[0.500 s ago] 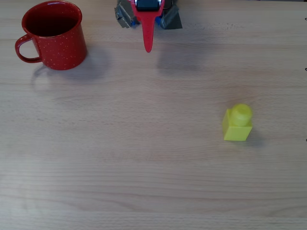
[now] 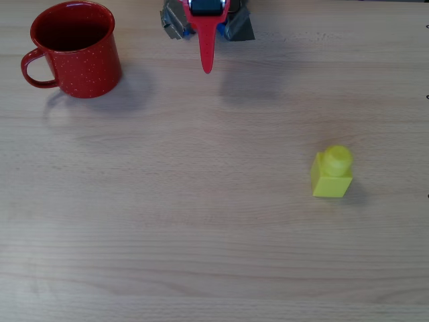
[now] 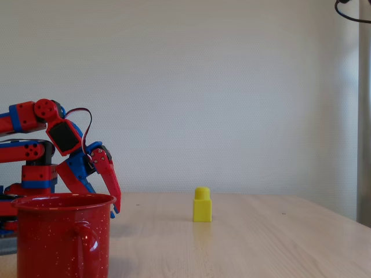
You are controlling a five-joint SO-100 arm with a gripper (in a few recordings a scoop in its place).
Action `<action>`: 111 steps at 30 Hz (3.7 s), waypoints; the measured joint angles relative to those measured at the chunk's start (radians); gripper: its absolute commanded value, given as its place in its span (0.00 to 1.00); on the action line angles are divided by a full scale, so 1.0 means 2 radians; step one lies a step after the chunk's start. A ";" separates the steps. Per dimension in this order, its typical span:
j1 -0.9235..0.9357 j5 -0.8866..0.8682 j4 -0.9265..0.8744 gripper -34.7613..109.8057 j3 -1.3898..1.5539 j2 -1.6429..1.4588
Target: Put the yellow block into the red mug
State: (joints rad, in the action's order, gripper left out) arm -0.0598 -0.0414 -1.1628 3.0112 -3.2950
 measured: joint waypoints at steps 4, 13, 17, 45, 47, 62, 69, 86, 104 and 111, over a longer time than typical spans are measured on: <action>0.003 0.006 0.000 0.24 0.000 0.000; 0.008 0.017 0.002 0.24 -0.082 0.098; 0.001 0.017 0.002 0.24 -0.168 0.187; -0.171 -0.191 -0.077 0.24 -0.636 0.634; -0.173 -0.200 -0.095 0.24 -0.686 0.677; -0.174 -0.246 -0.160 0.24 -0.861 0.902; -0.186 -0.230 -0.141 0.24 -0.834 0.903; -0.288 -0.244 -0.105 0.24 -0.760 0.861; -0.212 -0.229 -0.071 0.24 -0.901 0.998; -0.212 -0.212 -0.071 0.33 -0.942 1.026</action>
State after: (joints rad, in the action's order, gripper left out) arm -0.4847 -0.4648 -1.3054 1.1275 -1.2425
